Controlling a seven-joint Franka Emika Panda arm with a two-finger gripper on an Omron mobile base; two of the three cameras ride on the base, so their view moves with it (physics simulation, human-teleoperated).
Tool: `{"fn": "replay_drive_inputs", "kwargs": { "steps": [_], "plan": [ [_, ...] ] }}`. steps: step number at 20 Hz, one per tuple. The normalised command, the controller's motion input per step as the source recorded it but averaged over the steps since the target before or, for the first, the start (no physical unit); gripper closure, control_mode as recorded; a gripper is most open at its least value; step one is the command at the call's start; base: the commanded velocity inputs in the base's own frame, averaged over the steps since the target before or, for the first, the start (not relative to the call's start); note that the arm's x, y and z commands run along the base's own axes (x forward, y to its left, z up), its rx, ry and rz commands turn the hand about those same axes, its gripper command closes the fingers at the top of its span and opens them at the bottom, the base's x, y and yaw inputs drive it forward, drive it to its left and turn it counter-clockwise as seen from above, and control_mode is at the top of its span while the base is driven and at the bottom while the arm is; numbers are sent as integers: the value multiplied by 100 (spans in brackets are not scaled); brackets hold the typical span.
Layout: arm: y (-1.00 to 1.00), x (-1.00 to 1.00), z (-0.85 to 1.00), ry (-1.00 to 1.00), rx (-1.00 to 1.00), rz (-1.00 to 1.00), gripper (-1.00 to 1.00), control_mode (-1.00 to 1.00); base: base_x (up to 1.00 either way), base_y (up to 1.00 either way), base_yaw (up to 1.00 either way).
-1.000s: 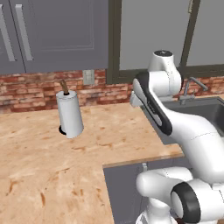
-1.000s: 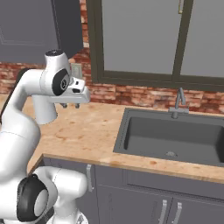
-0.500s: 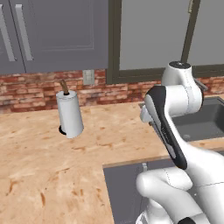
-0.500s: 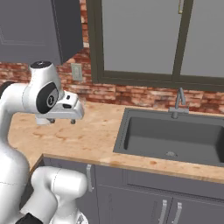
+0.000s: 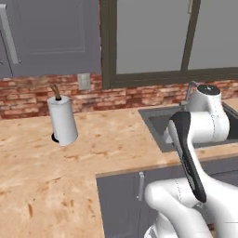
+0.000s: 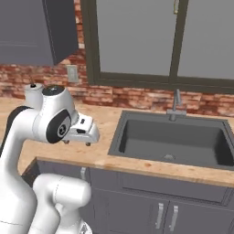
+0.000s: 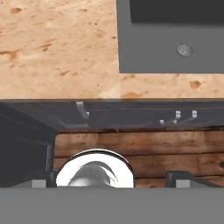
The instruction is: Navigate to the dishwasher.
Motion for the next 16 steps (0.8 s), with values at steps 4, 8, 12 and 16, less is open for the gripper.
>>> {"fn": "replay_drive_inputs", "kwargs": {
  "steps": [4,8,12,16],
  "plan": [
    [0,0,0,0,0,0,-100,100,-66,-100,-5],
    [0,0,0,0,0,0,-100,100,-65,-100,-4],
    [0,0,0,0,0,0,-100,100,-33,-100,-1],
    [0,0,0,0,0,0,-100,100,0,-100,0]
  ]
}}
